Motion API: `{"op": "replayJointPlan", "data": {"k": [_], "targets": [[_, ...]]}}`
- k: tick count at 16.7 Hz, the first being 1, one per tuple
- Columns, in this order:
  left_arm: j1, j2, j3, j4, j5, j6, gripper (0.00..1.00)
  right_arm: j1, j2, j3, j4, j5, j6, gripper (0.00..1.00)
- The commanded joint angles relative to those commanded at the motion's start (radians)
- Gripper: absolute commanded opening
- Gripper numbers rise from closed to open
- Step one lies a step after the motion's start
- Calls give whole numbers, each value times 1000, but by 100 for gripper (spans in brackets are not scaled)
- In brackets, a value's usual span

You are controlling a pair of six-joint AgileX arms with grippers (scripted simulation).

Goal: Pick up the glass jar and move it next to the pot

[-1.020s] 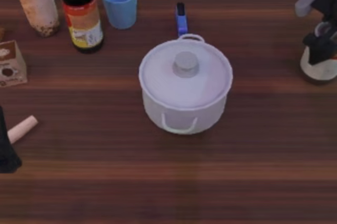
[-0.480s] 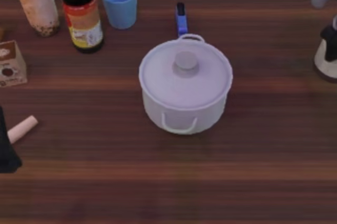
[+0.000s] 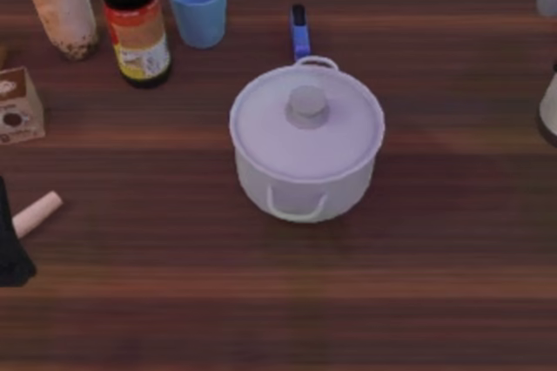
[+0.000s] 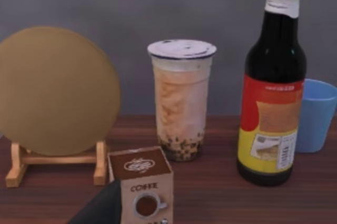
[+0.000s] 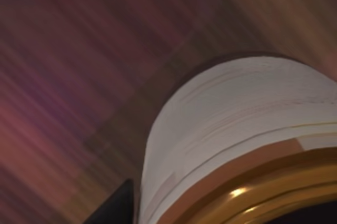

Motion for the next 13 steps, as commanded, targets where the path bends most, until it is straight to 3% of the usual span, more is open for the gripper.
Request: {"op": "replayJointPlan", "data": {"k": [6,13], "targets": [[0,0,0,0,0,0,100,14,17,-3,7,6,70,0],[0,0,0,0,0,0,100,133,66,-9,72,45,539,0]]}}
